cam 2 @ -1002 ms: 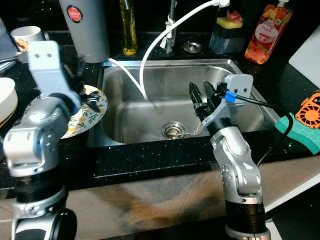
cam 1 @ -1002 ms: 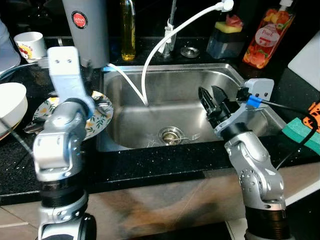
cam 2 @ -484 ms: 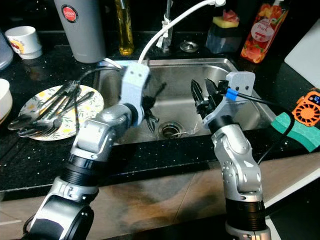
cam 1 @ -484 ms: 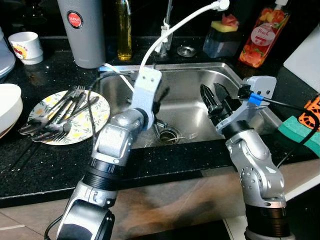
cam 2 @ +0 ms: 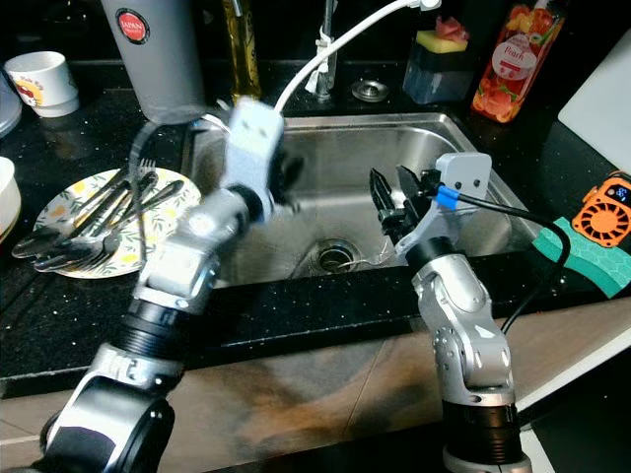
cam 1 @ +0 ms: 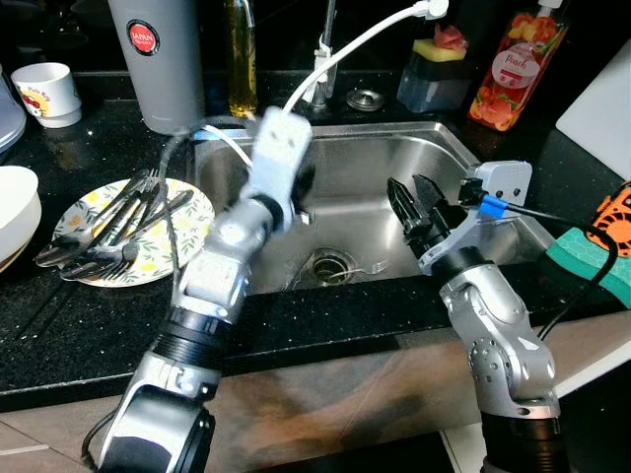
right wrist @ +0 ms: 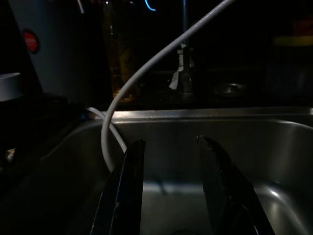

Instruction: Kitchen organization

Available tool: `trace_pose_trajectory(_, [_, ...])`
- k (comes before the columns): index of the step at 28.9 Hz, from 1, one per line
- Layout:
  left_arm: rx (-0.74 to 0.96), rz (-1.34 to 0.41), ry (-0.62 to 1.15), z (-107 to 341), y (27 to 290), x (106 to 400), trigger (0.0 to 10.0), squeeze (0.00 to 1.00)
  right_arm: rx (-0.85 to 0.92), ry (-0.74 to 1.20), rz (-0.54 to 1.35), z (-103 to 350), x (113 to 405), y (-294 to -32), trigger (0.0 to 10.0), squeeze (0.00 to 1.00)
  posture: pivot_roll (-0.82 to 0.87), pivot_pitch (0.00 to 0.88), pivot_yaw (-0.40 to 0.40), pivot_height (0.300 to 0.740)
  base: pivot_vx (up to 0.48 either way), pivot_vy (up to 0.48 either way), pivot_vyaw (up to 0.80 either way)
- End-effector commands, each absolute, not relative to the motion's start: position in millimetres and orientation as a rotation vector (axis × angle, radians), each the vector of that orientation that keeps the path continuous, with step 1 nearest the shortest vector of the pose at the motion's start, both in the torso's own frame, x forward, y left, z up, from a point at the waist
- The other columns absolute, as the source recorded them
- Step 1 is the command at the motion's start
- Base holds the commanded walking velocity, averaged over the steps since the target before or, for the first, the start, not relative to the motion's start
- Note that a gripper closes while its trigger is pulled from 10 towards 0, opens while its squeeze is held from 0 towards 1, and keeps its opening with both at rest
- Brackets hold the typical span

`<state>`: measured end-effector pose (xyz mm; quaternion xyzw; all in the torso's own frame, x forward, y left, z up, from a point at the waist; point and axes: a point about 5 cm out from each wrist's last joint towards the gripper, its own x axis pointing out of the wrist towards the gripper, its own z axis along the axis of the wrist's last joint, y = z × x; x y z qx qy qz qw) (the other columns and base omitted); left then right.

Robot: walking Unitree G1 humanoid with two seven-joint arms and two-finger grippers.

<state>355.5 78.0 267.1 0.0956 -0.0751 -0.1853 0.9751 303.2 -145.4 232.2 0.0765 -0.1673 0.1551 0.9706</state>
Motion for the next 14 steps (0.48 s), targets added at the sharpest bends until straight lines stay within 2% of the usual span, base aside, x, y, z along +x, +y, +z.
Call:
trace_pose_trajectory(1, [0.186,-0.389,-0.057,250.4,84.3,350.7,10.0,0.0,0.153,-0.362,0.323,236.3,301.7,-143.9,10.0,0.0,0.08,0.065,-0.048,0.74,0.0,0.0,0.0])
trace_pose_trajectory(3, [0.171,-0.407,-0.058,250.1,84.4,348.9,10.0,0.0,0.154,-0.362,0.323,236.3,301.7,-143.9,10.0,0.0,0.08,0.065,-0.048,0.74,0.0,0.0,0.0])
trace_pose_trajectory(4, [0.171,-0.366,-0.028,248.5,95.6,343.1,10.0,0.0,0.157,-0.361,0.322,235.9,301.8,-144.5,10.0,0.0,0.09,0.069,-0.049,0.74,0.0,0.0,0.0])
trace_pose_trajectory(5, [0.171,-0.366,-0.028,248.5,95.6,343.1,10.0,0.0,0.157,-0.361,0.322,235.9,301.8,-144.5,10.0,0.0,0.09,0.069,-0.049,0.74,0.0,0.0,0.0])
trace_pose_trajectory(8, [0.164,-0.265,0.049,243.5,124.6,335.6,10.0,0.0,0.16,-0.359,0.323,235.3,301.7,-144.4,10.0,0.0,0.1,0.072,-0.046,0.74,0.0,0.0,0.0])
trace_pose_trajectory(12, [0.156,-0.312,0.124,247.8,157.8,314.2,10.0,0.0,0.163,-0.353,0.321,233.8,301.9,-145.5,10.0,0.0,0.1,0.073,-0.046,0.74,0.0,0.0,0.0])
trace_pose_trajectory(14, [0.144,-0.33,0.14,249.0,164.7,309.9,10.0,0.0,0.164,-0.351,0.321,233.3,302.1,-145.7,10.0,0.0,0.1,0.073,-0.046,0.74,0.0,0.0,0.0])
